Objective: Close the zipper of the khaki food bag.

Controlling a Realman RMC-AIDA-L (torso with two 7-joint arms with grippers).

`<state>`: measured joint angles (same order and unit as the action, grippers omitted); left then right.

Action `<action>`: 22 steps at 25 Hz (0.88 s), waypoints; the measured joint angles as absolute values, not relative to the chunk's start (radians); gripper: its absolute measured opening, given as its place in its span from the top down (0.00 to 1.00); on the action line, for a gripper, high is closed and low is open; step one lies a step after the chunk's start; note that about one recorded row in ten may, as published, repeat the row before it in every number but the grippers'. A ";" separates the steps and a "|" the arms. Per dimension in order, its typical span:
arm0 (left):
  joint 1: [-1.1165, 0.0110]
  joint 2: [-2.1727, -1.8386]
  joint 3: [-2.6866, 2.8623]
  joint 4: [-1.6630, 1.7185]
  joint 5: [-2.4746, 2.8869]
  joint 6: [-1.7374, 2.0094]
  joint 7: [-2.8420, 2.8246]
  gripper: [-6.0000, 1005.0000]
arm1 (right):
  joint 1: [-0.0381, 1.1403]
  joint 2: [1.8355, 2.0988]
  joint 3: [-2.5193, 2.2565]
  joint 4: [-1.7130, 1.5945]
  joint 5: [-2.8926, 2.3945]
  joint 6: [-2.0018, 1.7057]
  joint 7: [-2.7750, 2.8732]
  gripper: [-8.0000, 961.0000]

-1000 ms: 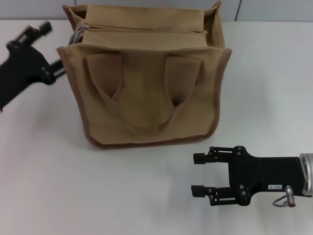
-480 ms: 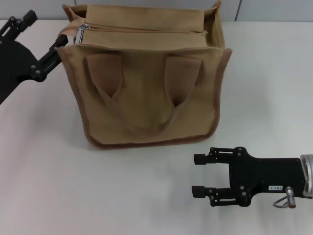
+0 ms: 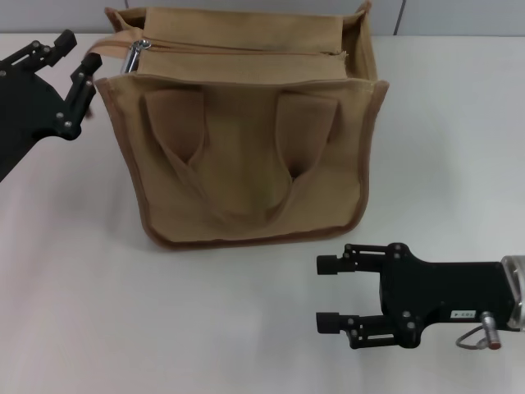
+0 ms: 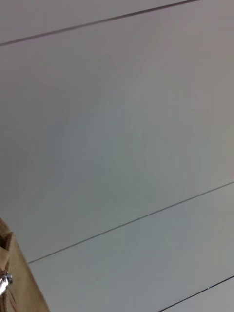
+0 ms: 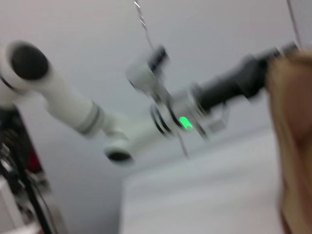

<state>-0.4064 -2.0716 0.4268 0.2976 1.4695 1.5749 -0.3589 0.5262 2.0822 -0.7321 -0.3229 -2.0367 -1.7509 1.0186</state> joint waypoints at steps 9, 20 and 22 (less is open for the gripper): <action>-0.412 -2.072 0.432 0.285 1.469 1.607 -0.326 0.79 | 0.555 2.070 -0.732 -0.334 -1.776 -1.923 1.212 0.22; -0.422 -2.072 0.423 0.258 1.468 1.654 -0.272 0.99 | 0.730 2.073 -0.738 -0.359 -1.627 -1.807 1.660 0.22; -0.424 -2.072 0.423 0.258 1.467 1.658 -0.272 0.99 | 0.770 2.074 -0.739 -0.360 -1.629 -1.774 1.717 0.22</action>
<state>-0.4243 -2.0724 0.4233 0.2576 1.4674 1.6579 -0.2721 0.7702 2.0738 -0.7394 -0.3603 -1.6288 -1.7740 1.7169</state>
